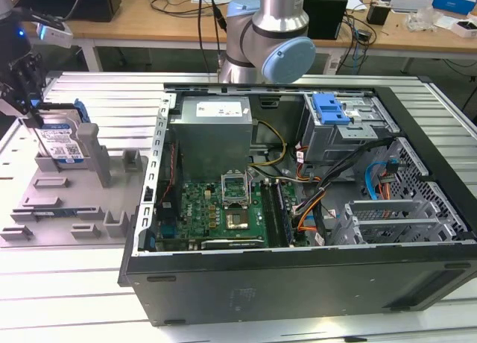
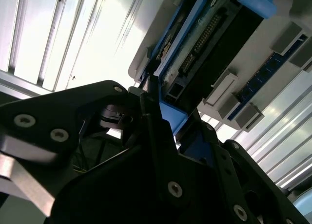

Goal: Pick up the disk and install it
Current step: 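Pick up the disk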

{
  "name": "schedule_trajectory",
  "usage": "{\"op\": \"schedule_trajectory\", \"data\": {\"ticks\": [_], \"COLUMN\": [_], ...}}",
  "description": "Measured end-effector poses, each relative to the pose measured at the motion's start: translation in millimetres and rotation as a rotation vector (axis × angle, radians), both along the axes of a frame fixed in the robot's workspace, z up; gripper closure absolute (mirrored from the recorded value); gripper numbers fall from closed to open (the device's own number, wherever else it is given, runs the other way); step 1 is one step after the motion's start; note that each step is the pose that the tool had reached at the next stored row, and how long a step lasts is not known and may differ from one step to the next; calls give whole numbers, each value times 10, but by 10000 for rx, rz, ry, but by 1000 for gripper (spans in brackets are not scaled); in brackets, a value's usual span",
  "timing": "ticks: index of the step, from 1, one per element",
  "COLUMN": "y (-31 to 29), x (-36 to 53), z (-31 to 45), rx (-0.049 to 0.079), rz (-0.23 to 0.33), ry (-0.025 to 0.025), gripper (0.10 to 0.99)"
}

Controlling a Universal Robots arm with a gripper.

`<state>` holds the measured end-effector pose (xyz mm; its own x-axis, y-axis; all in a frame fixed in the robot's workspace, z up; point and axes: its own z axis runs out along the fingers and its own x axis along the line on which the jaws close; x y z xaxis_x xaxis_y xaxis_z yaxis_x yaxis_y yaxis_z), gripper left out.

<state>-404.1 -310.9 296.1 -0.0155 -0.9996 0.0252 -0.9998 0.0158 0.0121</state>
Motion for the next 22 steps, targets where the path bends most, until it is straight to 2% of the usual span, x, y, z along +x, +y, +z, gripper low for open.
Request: {"op": "schedule_trajectory", "data": {"ticks": [4, 8, 10, 11, 15, 18, 19, 20, 22], "y": [0, 0, 0, 0, 0, 0, 0, 0, 0], "x": [0, 0, 0, 0, 3, 12, 14, 19, 26], "z": [26, 184, 287, 366, 553, 840, 883, 961, 1071], "rx": [2, 0, 0, 1, 0, 1, 1, 2, 3], "rz": [-1, 0, 0, 0, 1, 0, 0, 0, 0], "ry": [-7, 0, -1, 0, 0, -1, -1, -1, 0], "gripper": [722, 722, 722, 722, 722, 722, 722, 722, 722]}}
